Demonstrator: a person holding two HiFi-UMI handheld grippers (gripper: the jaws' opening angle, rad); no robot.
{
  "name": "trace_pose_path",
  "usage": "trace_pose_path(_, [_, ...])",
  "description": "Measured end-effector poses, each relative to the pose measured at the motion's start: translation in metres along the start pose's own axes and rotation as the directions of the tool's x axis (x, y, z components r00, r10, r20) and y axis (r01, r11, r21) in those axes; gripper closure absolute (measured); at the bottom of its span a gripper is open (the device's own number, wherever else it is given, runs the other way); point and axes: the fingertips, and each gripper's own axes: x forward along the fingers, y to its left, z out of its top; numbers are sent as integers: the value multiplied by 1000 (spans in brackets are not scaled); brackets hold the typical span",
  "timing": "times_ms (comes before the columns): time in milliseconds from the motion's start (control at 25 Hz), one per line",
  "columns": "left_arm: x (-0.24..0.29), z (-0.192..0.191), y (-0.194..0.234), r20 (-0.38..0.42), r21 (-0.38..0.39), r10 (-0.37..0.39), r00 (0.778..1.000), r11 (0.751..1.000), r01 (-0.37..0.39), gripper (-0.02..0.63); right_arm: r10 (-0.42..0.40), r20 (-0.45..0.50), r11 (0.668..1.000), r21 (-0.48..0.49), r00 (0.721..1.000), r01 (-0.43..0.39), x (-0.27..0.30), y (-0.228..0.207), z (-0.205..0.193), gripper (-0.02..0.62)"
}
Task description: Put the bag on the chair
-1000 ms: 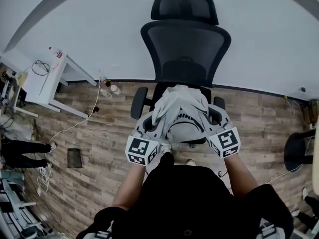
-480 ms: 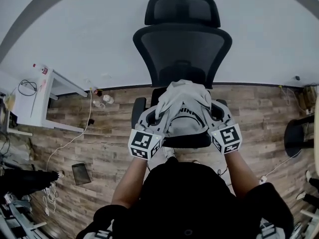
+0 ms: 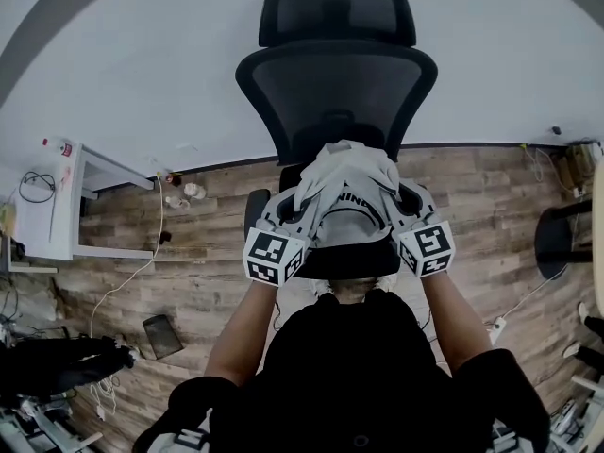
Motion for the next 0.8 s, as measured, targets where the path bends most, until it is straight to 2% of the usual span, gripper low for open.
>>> trace_pose_path(200, [23, -8, 10, -40, 7, 9, 999, 1000, -9, 534, 29, -30, 1000, 5, 999, -28, 18, -15, -14, 520])
trace_pose_path(560, [61, -34, 26, -129, -10, 33, 991, 999, -35, 534, 82, -132, 995, -45, 988, -88, 50, -36, -41, 515])
trace_pose_path(800, [86, -58, 47, -184, -88, 55, 981, 993, -72, 532, 110, -212, 993, -9, 971, -115, 77, -39, -65, 506])
